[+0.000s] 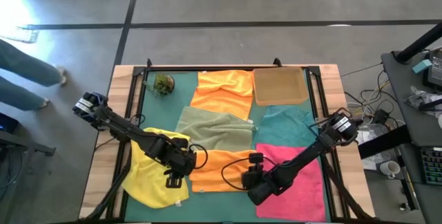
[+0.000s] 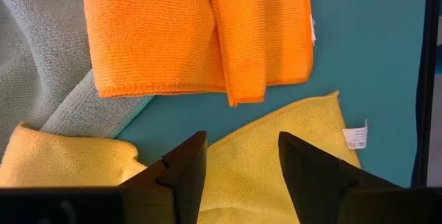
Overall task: Fold microfiber towels
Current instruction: Fold the bottom orange towel
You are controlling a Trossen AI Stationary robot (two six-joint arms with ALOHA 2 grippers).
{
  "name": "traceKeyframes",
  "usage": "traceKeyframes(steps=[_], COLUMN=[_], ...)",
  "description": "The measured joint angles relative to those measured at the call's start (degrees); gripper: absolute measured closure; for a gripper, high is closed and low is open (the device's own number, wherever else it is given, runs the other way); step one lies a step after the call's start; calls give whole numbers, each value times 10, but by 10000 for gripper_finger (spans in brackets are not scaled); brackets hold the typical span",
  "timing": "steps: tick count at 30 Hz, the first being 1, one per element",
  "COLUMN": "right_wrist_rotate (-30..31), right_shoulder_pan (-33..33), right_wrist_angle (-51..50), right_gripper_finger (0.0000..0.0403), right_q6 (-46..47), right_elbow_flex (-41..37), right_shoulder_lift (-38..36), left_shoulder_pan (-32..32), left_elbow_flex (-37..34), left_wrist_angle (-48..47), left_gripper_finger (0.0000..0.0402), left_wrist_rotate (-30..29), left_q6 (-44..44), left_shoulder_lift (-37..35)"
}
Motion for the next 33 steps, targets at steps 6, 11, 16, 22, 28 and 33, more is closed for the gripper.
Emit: traceKeyframes(steps=[6,11,16,22,28,33], right_wrist_rotate=[-17,-21,-35,-35,-36,-40], right_shoulder_pan=[0,-1,-3,-3,-3,-3], right_wrist_angle=[-1,-2,-2,-3,-4,-11], right_gripper_finger=[362,349,314,269,271,319], right_q6=[8,28,50,57,76,100], right_elbow_flex=[6,7,6,7,8,8], right_shoulder_lift=[0,-1,-1,-2,-2,-4], left_shoulder_pan=[0,0,0,0,0,0], left_elbow_flex=[0,0,0,0,0,0], left_wrist_angle=[0,1,1,1,0,0], left_gripper_finger=[237,237,237,237,237,237], left_wrist_rotate=[0,1,1,1,1,1], left_q6=[0,0,0,0,1,1], left_shoulder_lift=[0,0,0,0,0,0])
